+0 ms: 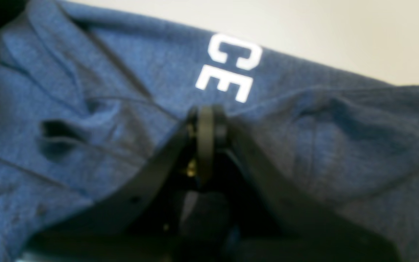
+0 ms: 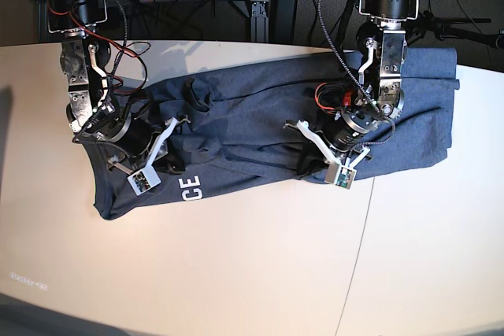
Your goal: Fold the T-shirt properly
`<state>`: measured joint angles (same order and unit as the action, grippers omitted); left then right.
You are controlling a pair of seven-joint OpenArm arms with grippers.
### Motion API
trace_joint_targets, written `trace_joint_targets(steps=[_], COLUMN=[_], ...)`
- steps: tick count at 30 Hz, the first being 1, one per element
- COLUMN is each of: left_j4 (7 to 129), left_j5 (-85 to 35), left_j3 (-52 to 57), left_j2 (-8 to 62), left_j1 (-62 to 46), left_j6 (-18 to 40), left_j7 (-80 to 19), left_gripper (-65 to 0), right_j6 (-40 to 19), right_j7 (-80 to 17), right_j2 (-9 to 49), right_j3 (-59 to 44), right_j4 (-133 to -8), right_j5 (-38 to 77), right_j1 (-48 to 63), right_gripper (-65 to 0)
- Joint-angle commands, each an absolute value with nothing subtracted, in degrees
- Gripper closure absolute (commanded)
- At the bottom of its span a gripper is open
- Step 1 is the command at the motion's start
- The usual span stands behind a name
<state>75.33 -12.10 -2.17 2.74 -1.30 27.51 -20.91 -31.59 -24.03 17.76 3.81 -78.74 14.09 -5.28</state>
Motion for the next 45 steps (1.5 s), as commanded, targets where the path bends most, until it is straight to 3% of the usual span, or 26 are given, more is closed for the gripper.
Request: trace_joint_targets(steps=[1, 13, 25, 32, 39, 45], left_j4=[75.44, 75.48, 75.48, 75.48, 75.48, 75.48], left_j5=[-10.48, -17.74, -22.76, -23.09, -23.14, -23.14], left_j3=[-1.78, 6.81, 7.09, 7.09, 7.09, 7.09], left_j2=[3.42, 9.85, 10.0, 9.54, 9.52, 9.52], left_j1=[-1.58, -0.47, -0.47, -0.47, -0.47, -0.27], left_j6=[26.96, 26.35, 29.39, 29.39, 29.41, 29.41], left_j7=[-23.99, -23.83, -24.49, -24.53, -24.88, -24.91], left_gripper=[0.0, 0.0, 0.0, 0.0, 0.0, 0.0], right_j6=[-31.75, -31.75, -31.73, -31.83, -32.25, -32.18], right_j7=[-22.65, -22.68, -22.11, -21.71, -27.31, -26.72], right_j2=[18.26, 19.35, 19.33, 18.85, 14.09, 10.57], right_j3=[3.4, 3.33, 3.33, 3.33, 3.55, 6.46], right_j4=[-79.48, -79.48, -77.01, -79.88, -80.16, -74.41], right_j5=[14.11, 13.47, 13.85, 20.05, 23.92, 18.87], right_j1=[-6.33, -6.31, -6.31, -8.88, -12.71, -12.73], right_gripper=[0.0, 0.0, 0.0, 0.0, 0.0, 0.0])
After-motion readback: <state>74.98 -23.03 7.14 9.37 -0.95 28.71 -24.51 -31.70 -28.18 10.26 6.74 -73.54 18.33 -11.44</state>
